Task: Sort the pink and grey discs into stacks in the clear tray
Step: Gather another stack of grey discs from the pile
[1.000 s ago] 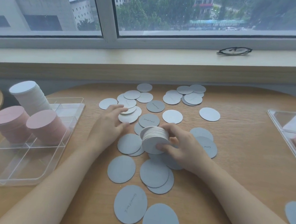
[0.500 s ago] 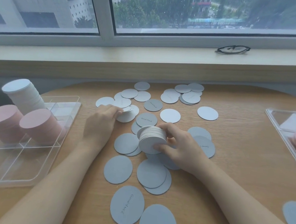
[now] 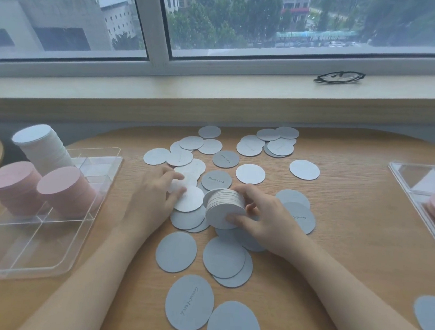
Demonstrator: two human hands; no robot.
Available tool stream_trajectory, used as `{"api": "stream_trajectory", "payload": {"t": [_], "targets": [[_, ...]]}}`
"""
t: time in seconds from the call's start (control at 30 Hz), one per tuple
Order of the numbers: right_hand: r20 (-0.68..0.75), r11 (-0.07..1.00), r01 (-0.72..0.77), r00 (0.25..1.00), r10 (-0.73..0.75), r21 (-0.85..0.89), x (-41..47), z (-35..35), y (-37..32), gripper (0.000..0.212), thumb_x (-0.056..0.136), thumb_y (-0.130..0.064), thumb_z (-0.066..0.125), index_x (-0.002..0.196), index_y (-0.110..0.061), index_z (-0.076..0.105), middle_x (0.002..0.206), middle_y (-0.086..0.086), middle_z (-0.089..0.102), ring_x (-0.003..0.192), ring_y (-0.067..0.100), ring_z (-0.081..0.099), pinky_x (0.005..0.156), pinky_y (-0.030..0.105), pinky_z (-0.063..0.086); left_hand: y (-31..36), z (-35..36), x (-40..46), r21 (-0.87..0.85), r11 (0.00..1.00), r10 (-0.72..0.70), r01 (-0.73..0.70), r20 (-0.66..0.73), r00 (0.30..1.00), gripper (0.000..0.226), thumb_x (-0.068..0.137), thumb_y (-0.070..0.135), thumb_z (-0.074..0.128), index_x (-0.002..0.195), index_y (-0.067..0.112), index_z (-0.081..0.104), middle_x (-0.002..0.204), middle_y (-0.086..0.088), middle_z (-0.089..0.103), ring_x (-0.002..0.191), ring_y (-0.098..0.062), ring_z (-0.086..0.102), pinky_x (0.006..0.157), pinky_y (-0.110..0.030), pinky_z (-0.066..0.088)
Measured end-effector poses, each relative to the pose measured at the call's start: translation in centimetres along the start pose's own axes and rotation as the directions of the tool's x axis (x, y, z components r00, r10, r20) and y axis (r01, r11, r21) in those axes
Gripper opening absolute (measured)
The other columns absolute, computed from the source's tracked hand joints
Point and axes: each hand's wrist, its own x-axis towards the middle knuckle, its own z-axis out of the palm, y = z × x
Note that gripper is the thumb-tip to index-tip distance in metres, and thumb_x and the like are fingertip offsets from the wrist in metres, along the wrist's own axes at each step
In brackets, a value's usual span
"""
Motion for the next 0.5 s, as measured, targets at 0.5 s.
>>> {"api": "stream_trajectory", "payload": {"t": [0.5], "targets": [[-0.009, 1.000, 0.010, 1.000, -0.010, 0.015, 0.0, 0.2, 0.1, 0.045, 0.081, -0.036, 0.069, 0.124, -0.031, 0.056, 0.103, -0.007, 0.066, 0.093, 0.017, 0.062, 0.084, 0.035, 0.050, -0.9, -1.1, 0.5, -0.494, 0.827, -0.278, 0.268, 0.055, 0.959, 0.039, 0.082, 0.015, 0.080, 0.113, 0.031, 0.062, 0.103, 0.004, 0.061, 0.091, -0.016, 0.062, 0.079, -0.029, 0.050]]}}
